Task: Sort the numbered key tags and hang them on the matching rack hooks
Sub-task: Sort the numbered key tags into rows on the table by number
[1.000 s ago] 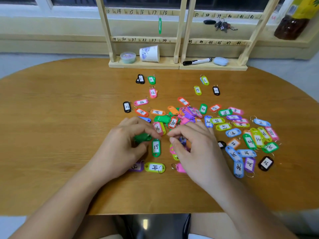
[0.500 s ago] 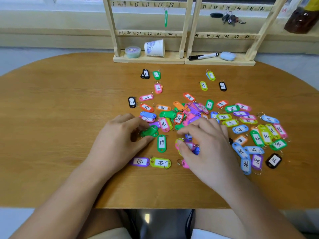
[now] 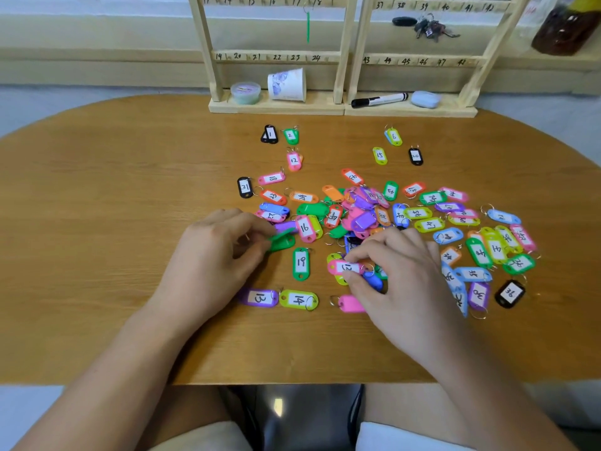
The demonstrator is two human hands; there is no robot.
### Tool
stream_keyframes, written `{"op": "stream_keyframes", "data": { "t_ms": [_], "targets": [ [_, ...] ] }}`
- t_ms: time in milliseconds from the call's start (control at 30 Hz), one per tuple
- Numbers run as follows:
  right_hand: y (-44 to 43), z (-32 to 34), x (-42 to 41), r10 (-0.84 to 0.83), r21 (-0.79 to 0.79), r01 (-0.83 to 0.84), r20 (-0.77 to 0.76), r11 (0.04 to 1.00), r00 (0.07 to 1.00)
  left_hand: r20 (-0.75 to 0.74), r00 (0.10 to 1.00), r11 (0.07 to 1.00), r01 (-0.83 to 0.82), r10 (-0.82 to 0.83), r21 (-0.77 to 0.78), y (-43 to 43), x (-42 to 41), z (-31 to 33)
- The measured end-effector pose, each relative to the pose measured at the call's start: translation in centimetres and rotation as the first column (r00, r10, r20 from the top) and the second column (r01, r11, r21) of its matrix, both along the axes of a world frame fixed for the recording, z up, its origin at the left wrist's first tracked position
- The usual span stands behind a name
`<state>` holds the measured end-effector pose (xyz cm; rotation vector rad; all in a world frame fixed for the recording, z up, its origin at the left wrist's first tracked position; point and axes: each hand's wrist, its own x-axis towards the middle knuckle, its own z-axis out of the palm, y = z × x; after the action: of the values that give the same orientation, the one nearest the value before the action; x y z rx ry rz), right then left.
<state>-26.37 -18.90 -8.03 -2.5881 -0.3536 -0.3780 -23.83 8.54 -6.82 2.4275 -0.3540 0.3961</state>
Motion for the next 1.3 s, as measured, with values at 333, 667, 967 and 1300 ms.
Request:
{"op": "stream_keyframes", "data": {
  "t_ms": [333,667,967,1300],
  "targets": [
    [0.3,0.6,0.3,0.008,0.019,-0.008,-0.007,1.0,1.0,-0.143,0.989,0.955,-0.067,0.027,-0.29,0.6,0.1,0.0],
    [2.2,1.0,1.1,0.024,-0.025,-0.024,-0.021,0.999,0.999,-0.21,0.978,0.978,-0.028,-0.017,-0.206,0.9,0.1,-0.3],
    [4.3,1.3,1.0,-0.003,-0.078,-0.001,-0.045,0.997,0.999,-0.218,0.96,0.967,-0.212,0.178,-0.14,1.4,0.4,-0.5],
    [6.5,2.9,1.9,0.002,-0.177,-0.036,-0.189,0.984,0.982,-0.167,0.973,0.97,-0.188,0.162,-0.153,2.0,0.3,0.1]
  ]
}}
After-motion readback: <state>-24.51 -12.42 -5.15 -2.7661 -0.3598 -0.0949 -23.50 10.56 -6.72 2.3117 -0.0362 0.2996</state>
